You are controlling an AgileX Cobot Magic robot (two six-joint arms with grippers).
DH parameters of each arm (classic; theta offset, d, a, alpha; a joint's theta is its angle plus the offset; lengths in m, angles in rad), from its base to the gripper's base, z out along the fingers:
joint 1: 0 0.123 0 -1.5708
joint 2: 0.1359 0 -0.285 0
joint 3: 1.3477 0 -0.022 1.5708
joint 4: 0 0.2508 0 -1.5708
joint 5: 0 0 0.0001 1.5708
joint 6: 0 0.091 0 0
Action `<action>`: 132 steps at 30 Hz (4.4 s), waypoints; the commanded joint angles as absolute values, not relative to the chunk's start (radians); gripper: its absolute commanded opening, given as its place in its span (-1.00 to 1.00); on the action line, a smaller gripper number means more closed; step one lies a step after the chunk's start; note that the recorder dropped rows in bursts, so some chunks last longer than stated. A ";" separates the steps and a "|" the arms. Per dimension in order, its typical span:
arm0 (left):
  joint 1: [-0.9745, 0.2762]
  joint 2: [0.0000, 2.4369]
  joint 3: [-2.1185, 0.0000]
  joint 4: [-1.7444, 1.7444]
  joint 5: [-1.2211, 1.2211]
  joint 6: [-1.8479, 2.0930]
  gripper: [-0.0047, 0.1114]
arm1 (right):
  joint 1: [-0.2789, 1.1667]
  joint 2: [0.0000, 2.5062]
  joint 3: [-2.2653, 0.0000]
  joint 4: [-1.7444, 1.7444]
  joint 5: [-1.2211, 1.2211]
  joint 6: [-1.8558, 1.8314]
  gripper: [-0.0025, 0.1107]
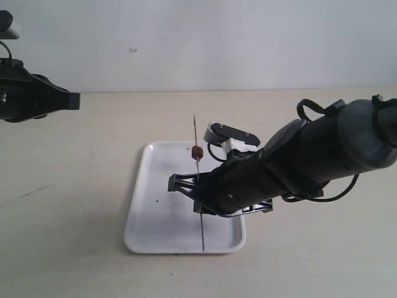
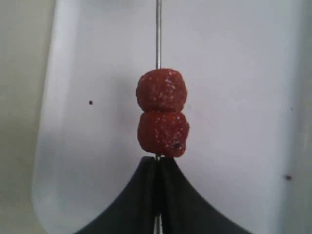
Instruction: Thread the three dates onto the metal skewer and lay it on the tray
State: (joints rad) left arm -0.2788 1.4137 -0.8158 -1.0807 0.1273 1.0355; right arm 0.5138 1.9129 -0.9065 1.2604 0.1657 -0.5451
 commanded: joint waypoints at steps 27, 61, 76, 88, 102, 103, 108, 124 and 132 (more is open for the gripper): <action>-0.281 1.406 -0.814 -1.092 0.127 1.041 -0.92 | 0.518 1.934 -0.915 1.255 0.221 -0.510 -0.46; -0.281 1.200 -0.654 -1.109 0.055 1.039 -0.92 | 0.516 1.588 -0.915 0.836 0.240 -0.497 -0.48; -0.281 0.512 -0.380 -1.136 0.051 1.035 -0.92 | 0.516 1.159 -0.915 0.525 0.230 -0.497 -0.96; -0.281 0.146 -0.186 -1.147 0.017 1.009 -0.92 | 0.516 0.786 -0.727 0.443 0.127 -0.497 -0.96; -0.281 0.093 -0.166 -1.137 0.022 1.014 -0.92 | 0.516 0.266 -0.529 0.450 0.134 -0.527 -0.96; -0.281 0.093 -0.166 -1.137 0.022 1.014 -0.92 | 0.516 0.245 -0.529 0.450 0.134 -0.527 -0.96; -0.281 0.093 -0.166 -1.137 0.022 1.014 -0.92 | 0.516 0.173 -0.529 0.450 0.134 -0.527 -0.96; -0.281 0.093 -0.166 -1.137 0.022 1.014 -0.92 | 0.516 0.145 -0.529 0.450 0.134 -0.529 -0.96; -0.281 0.093 -0.166 -1.137 0.022 1.014 -0.92 | 0.048 0.151 -0.529 0.446 0.379 -0.493 -0.96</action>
State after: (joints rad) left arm -0.2788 0.1004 -0.1698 -1.1402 0.0209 1.0138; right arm 0.1695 0.1483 -0.5343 0.4499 0.2915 -0.5122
